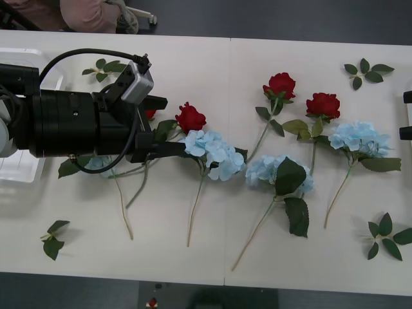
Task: Put the red flowers into the right box and the blue flowers into the left box
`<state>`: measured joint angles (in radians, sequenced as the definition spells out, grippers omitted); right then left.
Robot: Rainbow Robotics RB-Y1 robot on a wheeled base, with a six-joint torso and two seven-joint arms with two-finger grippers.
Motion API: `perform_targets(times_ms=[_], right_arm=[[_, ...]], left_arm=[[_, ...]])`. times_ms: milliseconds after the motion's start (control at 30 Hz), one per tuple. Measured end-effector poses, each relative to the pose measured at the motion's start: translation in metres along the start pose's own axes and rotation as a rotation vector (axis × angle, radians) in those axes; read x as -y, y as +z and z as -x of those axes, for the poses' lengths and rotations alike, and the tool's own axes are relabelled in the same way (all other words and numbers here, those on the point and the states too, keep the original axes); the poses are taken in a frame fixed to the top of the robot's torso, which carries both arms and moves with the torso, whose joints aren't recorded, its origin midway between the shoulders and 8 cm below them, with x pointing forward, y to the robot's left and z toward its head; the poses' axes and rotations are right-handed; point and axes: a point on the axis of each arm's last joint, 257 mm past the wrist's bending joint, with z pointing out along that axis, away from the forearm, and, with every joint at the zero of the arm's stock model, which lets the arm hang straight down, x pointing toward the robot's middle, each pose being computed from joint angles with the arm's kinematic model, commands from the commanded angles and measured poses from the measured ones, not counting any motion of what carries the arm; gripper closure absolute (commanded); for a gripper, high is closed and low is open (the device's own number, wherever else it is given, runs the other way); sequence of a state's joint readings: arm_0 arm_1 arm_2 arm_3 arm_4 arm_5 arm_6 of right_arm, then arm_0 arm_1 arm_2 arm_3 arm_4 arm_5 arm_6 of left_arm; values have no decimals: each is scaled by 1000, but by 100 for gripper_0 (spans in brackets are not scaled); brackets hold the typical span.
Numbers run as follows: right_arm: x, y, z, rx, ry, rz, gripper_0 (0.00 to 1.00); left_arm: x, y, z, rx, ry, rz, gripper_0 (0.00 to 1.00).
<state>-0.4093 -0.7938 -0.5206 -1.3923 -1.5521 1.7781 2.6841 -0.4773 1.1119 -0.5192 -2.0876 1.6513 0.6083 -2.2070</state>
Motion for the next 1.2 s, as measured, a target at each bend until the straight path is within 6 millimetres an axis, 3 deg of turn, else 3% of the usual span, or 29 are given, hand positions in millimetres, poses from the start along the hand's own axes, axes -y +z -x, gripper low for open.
perform_targets(times_ms=[133, 267, 367, 467, 600, 767, 1000, 1200], right_arm=[[0, 0, -1, 0, 1, 1, 0], [-3, 4, -13, -28, 20, 8, 0], [-1, 6, -20, -58, 26, 4, 0], [2, 5, -27, -83, 32, -8, 0], [7, 4, -39, -135, 37, -34, 0], [15, 0, -54, -213, 70, -75, 0], [12, 13, -88, -343, 484, -135, 0], [9, 21, -111, -429, 744, -202, 0]], left_arm=[[23, 12, -22, -12, -65, -46, 0], [33, 12, -17, 38, -164, -74, 0], [22, -4, -6, 47, -187, -70, 0], [13, -35, 3, 13, -283, -118, 0], [-15, -72, -7, -78, -447, -97, 0], [-37, -101, -45, -174, -607, -40, 0], [-47, -119, -128, -415, -962, 139, 0], [-58, -129, -168, -506, -1148, 320, 0]])
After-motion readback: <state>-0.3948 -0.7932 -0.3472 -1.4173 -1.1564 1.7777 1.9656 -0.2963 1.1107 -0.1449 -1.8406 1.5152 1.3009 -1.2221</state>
